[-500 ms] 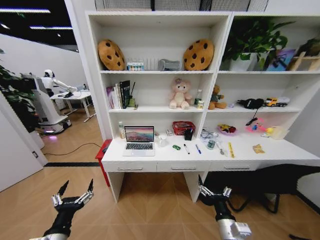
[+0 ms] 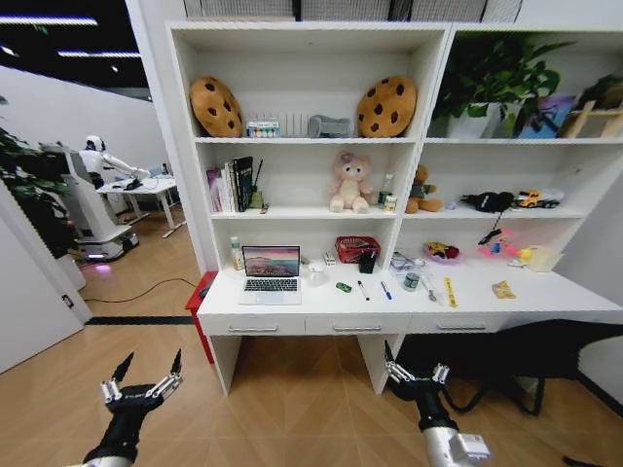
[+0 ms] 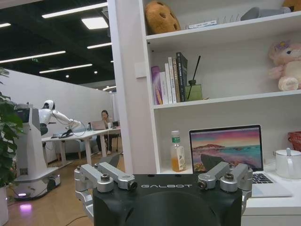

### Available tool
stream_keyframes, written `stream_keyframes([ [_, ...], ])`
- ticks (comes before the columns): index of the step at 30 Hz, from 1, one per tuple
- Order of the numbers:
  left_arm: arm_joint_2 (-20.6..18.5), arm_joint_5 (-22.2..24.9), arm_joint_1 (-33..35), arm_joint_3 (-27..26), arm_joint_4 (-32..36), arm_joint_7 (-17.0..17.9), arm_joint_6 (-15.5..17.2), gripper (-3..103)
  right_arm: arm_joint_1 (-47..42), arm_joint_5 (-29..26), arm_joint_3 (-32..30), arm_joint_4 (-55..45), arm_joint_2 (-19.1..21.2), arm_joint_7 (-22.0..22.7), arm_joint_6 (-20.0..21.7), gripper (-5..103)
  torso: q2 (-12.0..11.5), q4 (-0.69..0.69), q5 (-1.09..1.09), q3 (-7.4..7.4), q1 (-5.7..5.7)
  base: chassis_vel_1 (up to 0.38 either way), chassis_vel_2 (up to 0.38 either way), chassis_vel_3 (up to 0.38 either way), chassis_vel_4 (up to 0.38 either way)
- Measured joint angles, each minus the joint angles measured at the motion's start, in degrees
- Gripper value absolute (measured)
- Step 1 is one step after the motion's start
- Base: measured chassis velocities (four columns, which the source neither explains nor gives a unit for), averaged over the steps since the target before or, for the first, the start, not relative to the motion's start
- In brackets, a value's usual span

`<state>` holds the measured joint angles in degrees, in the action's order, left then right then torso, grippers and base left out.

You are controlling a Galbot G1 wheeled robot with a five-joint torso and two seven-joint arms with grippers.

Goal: Organize the objects on the table.

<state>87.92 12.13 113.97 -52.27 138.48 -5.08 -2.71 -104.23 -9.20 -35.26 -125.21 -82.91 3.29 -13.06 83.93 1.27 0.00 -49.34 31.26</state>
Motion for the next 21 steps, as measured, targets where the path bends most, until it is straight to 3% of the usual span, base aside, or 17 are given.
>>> stream_keyframes([
  [11,0.06,-0.41,0.17,-0.05,-0.17,-0.11,-0.27,98,0.28,0.78,-0.13,1.5,-0.63,-0.75,-1.6,100,0.0,0.0,0.0,0.0,0.0,-0.001,0.004,0.005,-0.004],
  [21,0.07,-0.7,0.09,0.05,-0.8,-0.26,-0.51,98,0.56,0.56,0.06,1.7,-0.66,-0.74,-2.0,100,0.01,0.01,0.0,0.0,-0.02,-0.106,0.09,0.103,-0.097],
])
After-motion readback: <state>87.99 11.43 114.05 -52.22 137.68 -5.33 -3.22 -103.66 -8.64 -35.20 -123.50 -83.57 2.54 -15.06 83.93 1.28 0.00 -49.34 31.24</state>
